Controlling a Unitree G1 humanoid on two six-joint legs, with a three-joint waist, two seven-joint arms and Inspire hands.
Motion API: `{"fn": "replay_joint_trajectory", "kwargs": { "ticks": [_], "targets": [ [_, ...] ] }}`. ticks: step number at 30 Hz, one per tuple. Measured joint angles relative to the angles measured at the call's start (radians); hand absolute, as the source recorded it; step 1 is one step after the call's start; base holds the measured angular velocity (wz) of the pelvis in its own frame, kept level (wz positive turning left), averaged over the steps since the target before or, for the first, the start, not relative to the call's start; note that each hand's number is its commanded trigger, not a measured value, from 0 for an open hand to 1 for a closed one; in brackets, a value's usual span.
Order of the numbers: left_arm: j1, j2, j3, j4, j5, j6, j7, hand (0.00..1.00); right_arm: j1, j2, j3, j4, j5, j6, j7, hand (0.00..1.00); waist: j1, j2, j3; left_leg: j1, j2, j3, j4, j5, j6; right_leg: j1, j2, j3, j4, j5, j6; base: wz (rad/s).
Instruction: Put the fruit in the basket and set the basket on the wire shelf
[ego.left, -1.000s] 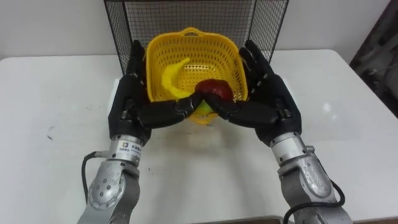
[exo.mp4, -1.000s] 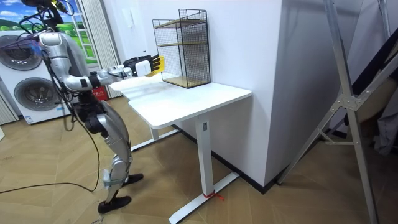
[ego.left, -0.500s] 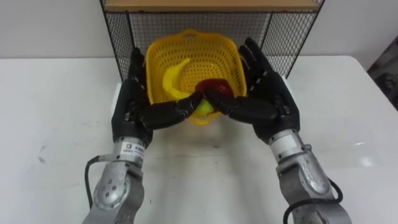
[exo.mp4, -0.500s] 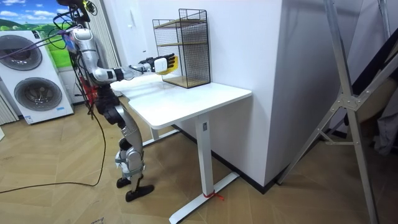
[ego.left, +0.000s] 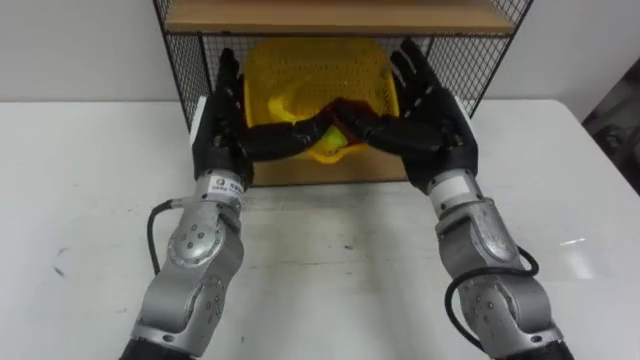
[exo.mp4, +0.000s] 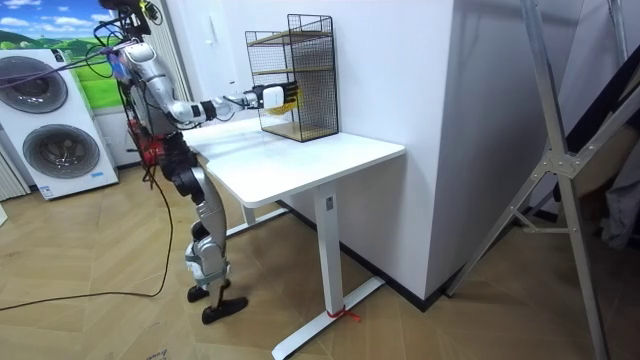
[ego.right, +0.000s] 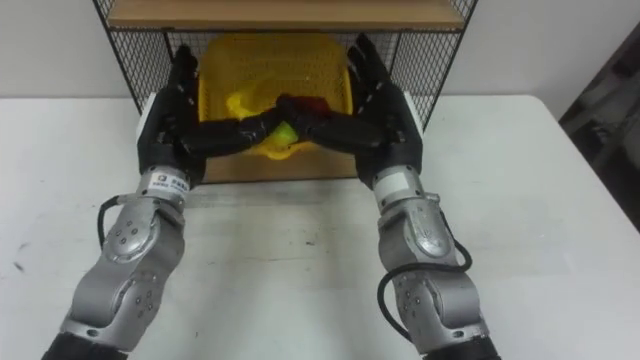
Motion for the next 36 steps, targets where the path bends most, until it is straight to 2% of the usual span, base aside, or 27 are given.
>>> {"fn": "replay_joint_trajectory", "kwargs": {
  "ticks": [4, 8, 10, 11, 12, 13, 14, 15, 17, 18, 21, 24, 30, 36],
  "targets": [
    [-0.023, -0.002, 0.007, 0.04, -0.021, 0.024, 0.024, 0.0, -0.032, 0.004, 0.001, 0.029, -0.002, 0.009, -0.02, 0.0, -0.014, 0.005, 0.0009, 0.006, 0.001, 0.009, -0.007, 0.0, 0.0, 0.008, 0.001, -0.001, -0.016, 0.002, 0.001, -0.02],
    [-0.125, -0.005, 0.021, 0.156, -0.054, 0.059, 0.042, 0.0, -0.126, 0.003, -0.008, 0.128, -0.001, 0.03, -0.024, 0.0, -0.024, 0.014, 0.0003, -0.001, 0.002, 0.027, -0.007, 0.0, -0.001, 0.005, 0.003, 0.002, -0.031, 0.004, 0.0, -0.06],
    [-0.164, -0.001, 0.034, 0.191, -0.054, 0.069, 0.047, 0.0, -0.152, 0.002, -0.006, 0.157, -0.001, 0.041, -0.023, 0.0, -0.028, 0.017, 0.0018, -0.01, 0.004, 0.054, 0.003, 0.006, -0.012, 0.011, -0.003, 0.013, -0.055, 0.02, -0.002, -0.08],
    [-0.179, 0.009, 0.037, 0.214, -0.054, 0.069, 0.048, 0.0, -0.16, 0.001, 0.002, 0.173, -0.001, 0.048, -0.023, 0.0, -0.023, 0.011, 0.0052, -0.057, 0.003, 0.097, 0.09, 0.015, -0.055, 0.029, -0.019, 0.04, -0.09, 0.043, 0.0, -0.03],
    [-0.182, 0.01, 0.038, 0.238, -0.055, 0.069, 0.048, 0.0, -0.164, 0.009, 0.012, 0.191, 0.0, 0.057, -0.025, 0.0, -0.031, -0.001, 0.0089, -0.126, 0.003, 0.105, 0.113, 0.006, -0.108, 0.038, -0.044, 0.074, -0.096, 0.053, 0.007, 0.11],
    [-0.188, 0.006, 0.038, 0.251, -0.055, 0.072, 0.048, 0.0, -0.165, -0.001, 0.011, 0.192, 0.0, 0.067, -0.026, 0.0, -0.043, 0.008, 0.0037, -0.15, 0.032, 0.099, 0.067, 0.031, -0.119, 0.028, -0.042, 0.074, -0.088, 0.052, 0.01, 0.16],
    [-0.198, -0.003, 0.037, 0.271, -0.069, 0.077, 0.047, 0.0, -0.165, -0.012, 0.0, 0.196, 0.005, 0.092, -0.031, 0.0, -0.038, 0.016, 0.0002, -0.169, 0.058, 0.144, 0.061, 0.07, -0.052, 0.001, -0.038, 0.082, -0.045, 0.027, 0.024, 0.0],
    [-0.198, -0.004, 0.039, 0.276, -0.084, 0.085, 0.048, 0.0, -0.171, -0.01, -0.008, 0.197, 0.005, 0.126, -0.032, 0.0, -0.027, 0.014, -0.0002, -0.161, 0.06, 0.155, 0.048, 0.073, -0.047, -0.012, -0.04, 0.057, -0.028, 0.023, 0.026, -0.12],
    [-0.199, -0.002, 0.047, 0.296, -0.09, 0.11, 0.049, 0.0, -0.19, -0.009, -0.009, 0.216, 0.007, 0.149, -0.03, 0.0, -0.017, 0.014, -0.0003, -0.147, 0.056, 0.167, 0.03, 0.08, -0.035, -0.01, -0.043, 0.039, -0.03, 0.023, 0.025, -0.18],
    [-0.199, -0.004, 0.056, 0.305, -0.091, 0.132, 0.051, 0.0, -0.205, -0.008, -0.009, 0.236, 0.009, 0.158, -0.031, 0.0, -0.016, 0.014, -0.0006, -0.137, 0.054, 0.167, 0.022, 0.082, -0.032, -0.007, -0.045, 0.03, -0.029, 0.022, 0.023, -0.09],
    [-0.199, -0.014, 0.079, 0.309, -0.091, 0.161, 0.067, 0.0, -0.229, -0.007, -0.009, 0.268, 0.031, 0.165, -0.03, 0.0, -0.015, 0.014, -0.0009, -0.112, 0.05, 0.164, -0.014, 0.095, -0.034, -0.005, -0.043, 0.022, -0.026, 0.025, 0.017, 0.0],
    [-0.203, -0.021, 0.088, 0.347, -0.1, 0.169, 0.068, 0.0, -0.244, -0.004, -0.01, 0.309, 0.036, 0.171, -0.026, 0.0, -0.016, 0.015, -0.0024, -0.088, 0.049, 0.16, -0.038, 0.104, -0.039, 0.011, -0.038, 0.01, -0.026, 0.027, 0.013, 0.0],
    [-0.203, -0.019, 0.091, 0.348, -0.104, 0.185, 0.068, 0.0, -0.246, -0.002, -0.018, 0.381, 0.036, 0.181, -0.027, 0.0, -0.017, 0.015, -0.0024, -0.082, 0.052, 0.158, -0.039, 0.109, -0.046, 0.014, -0.033, 0.005, -0.027, 0.03, 0.009, 0.0],
    [-0.203, -0.021, 0.088, 0.351, -0.103, 0.187, 0.065, 0.0, -0.246, -0.002, -0.018, 0.412, 0.04, 0.184, -0.018, 0.0, -0.021, 0.013, -0.0028, -0.076, 0.053, 0.158, -0.041, 0.108, -0.046, 0.021, -0.033, -0.005, -0.031, 0.03, 0.008, 0.0]
  ]
}}
